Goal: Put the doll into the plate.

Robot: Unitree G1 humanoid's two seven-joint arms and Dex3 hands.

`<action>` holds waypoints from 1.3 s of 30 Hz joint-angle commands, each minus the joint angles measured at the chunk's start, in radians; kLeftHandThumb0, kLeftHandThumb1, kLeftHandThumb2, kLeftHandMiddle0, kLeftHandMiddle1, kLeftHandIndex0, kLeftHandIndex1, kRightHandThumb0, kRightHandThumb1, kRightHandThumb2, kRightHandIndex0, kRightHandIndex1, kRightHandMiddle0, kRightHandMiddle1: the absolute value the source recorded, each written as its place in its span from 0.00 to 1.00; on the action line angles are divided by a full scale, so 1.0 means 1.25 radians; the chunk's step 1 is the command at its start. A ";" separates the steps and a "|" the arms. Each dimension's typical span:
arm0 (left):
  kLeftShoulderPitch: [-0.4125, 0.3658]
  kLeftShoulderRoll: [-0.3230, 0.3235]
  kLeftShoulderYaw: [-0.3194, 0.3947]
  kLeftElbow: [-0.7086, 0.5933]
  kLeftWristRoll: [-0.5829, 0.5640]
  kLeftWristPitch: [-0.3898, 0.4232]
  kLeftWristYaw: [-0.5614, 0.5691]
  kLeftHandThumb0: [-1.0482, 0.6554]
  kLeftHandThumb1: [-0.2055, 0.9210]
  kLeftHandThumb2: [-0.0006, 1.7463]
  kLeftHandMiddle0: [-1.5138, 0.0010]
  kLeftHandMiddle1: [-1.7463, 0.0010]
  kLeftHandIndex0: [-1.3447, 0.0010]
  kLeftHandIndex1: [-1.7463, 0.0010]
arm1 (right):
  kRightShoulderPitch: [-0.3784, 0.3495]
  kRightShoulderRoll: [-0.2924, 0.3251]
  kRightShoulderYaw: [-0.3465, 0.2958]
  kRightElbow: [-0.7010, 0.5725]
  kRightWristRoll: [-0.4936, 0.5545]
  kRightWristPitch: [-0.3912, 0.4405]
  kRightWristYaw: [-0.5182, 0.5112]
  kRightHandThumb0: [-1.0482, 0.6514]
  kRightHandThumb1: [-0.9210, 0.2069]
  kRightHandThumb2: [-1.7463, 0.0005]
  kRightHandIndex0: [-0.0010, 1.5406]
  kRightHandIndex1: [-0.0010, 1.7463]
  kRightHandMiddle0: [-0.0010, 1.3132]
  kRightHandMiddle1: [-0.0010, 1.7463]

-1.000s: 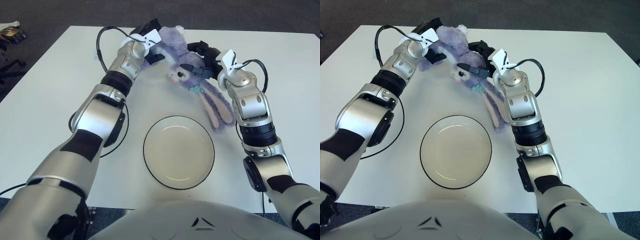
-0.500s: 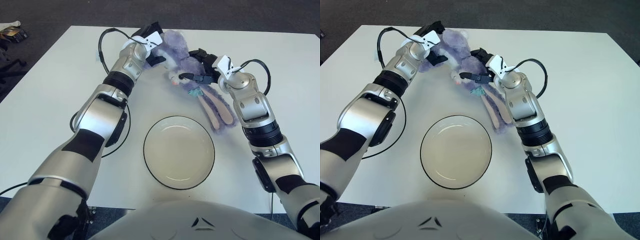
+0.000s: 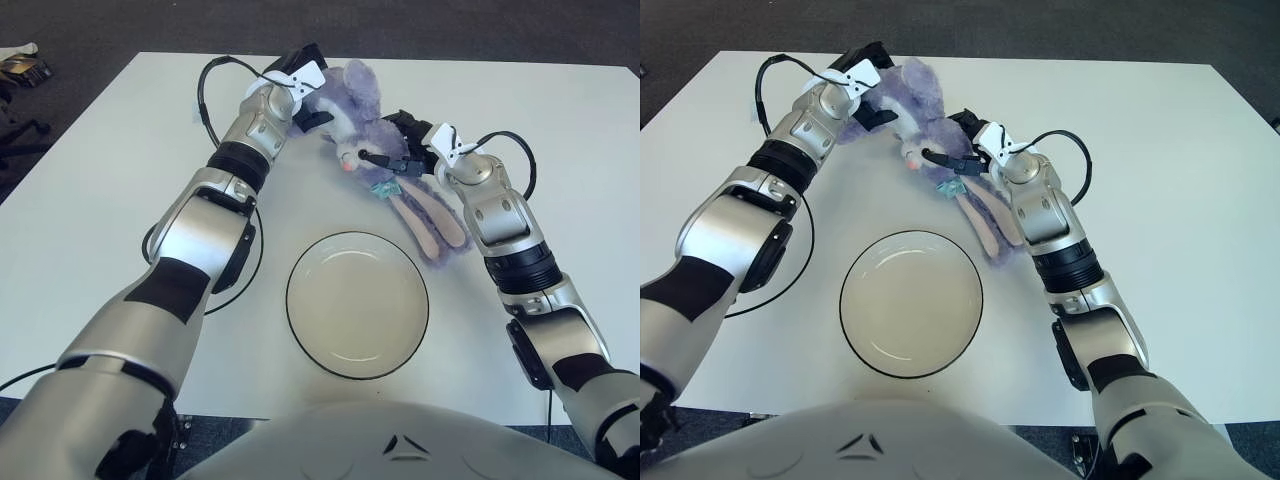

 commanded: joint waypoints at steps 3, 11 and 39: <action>-0.046 0.004 0.012 -0.015 -0.010 0.007 -0.007 0.32 0.41 0.75 0.15 0.00 0.47 0.06 | 0.008 0.004 0.004 0.033 0.001 -0.035 0.001 0.11 0.03 0.82 0.11 0.18 0.00 0.59; -0.049 0.004 0.016 -0.027 -0.011 0.020 -0.011 0.32 0.42 0.73 0.16 0.00 0.47 0.07 | 0.014 0.001 0.013 0.055 -0.026 -0.089 -0.023 0.13 0.08 0.77 0.12 0.22 0.03 0.65; -0.036 0.011 0.017 -0.065 -0.016 0.004 -0.040 0.32 0.42 0.73 0.15 0.00 0.47 0.07 | 0.016 0.049 0.008 0.090 -0.145 -0.103 -0.200 0.62 0.76 0.16 0.54 0.76 0.57 1.00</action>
